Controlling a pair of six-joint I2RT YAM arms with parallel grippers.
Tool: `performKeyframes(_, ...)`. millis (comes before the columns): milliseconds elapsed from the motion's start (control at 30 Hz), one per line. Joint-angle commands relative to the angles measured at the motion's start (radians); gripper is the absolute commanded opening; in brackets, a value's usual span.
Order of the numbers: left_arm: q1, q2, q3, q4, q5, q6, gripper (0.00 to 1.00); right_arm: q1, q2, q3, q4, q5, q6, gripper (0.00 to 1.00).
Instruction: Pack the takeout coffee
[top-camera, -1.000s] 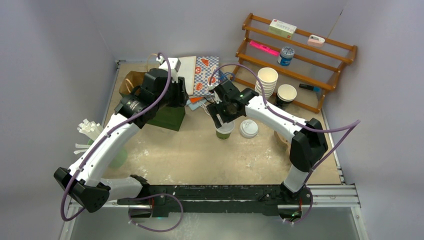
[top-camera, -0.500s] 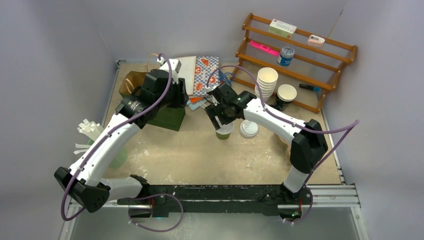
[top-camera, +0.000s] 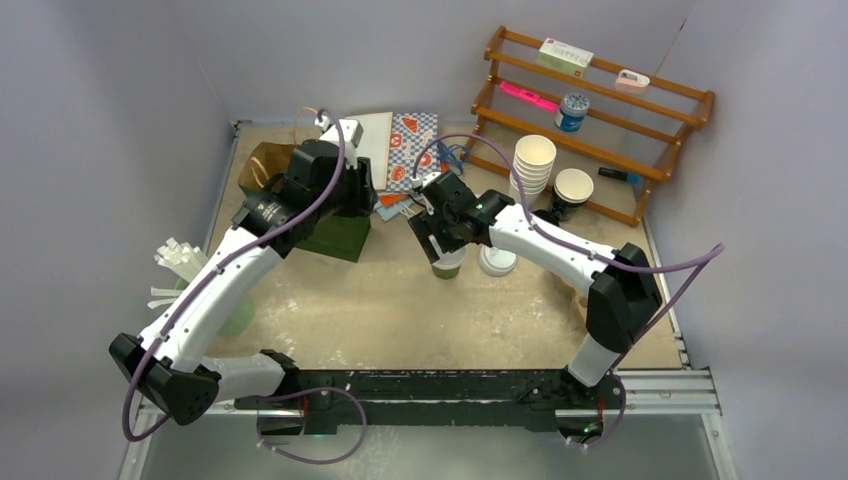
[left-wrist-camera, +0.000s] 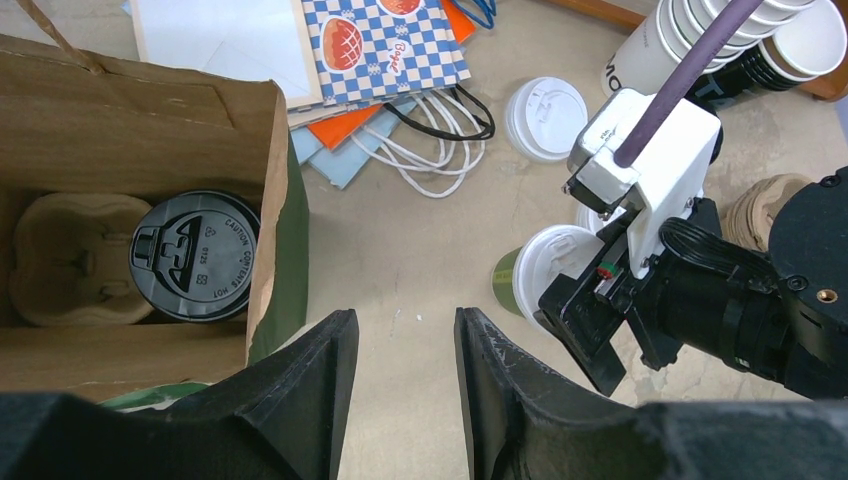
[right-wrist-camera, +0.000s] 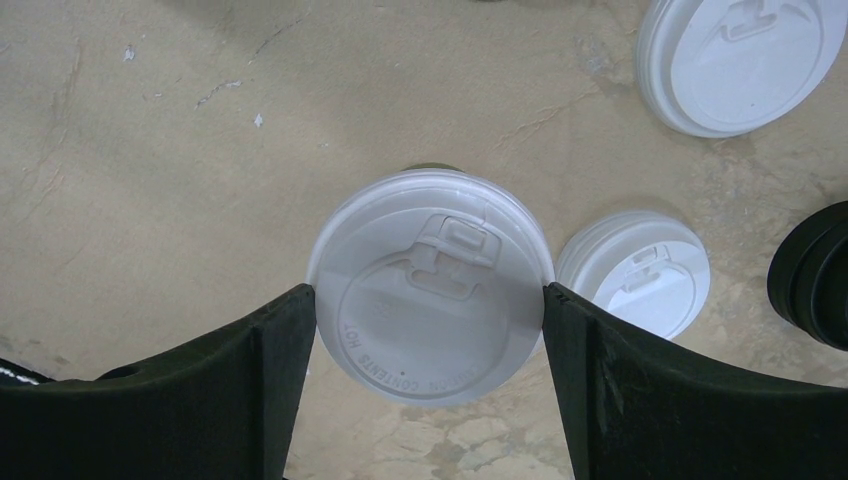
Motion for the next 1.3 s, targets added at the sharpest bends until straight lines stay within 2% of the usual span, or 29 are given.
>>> performKeyframes(0,0.006,-0.014,-0.005,0.035,0.011,-0.001,0.43,0.012,0.061,-0.070,-0.126,0.001,0.006,0.84)
performKeyframes(200,0.006,-0.006,0.022,0.024,0.004,0.007,0.43,0.012,0.054,0.036,-0.166,-0.012,0.017,0.84)
performKeyframes(467,0.035,0.068,0.260,-0.103,-0.138,0.074,0.47,0.012,-0.037,0.120,-0.165,-0.030,0.080,0.84)
performKeyframes(733,0.301,0.145,0.435,-0.149,-0.168,0.098,0.55,0.012,-0.094,0.107,-0.170,0.002,0.092,0.84)
performKeyframes(933,0.522,0.223,0.436,-0.170,-0.083,0.053,0.64,0.011,-0.112,0.123,-0.221,0.021,0.091,0.84)
performKeyframes(1100,0.630,0.240,0.424,-0.162,-0.084,0.047,0.74,0.012,-0.122,0.127,-0.249,0.000,0.068,0.84)
performKeyframes(1267,0.707,0.278,0.429,-0.152,0.022,0.031,0.75,0.012,-0.115,0.129,-0.242,-0.016,0.068,0.83)
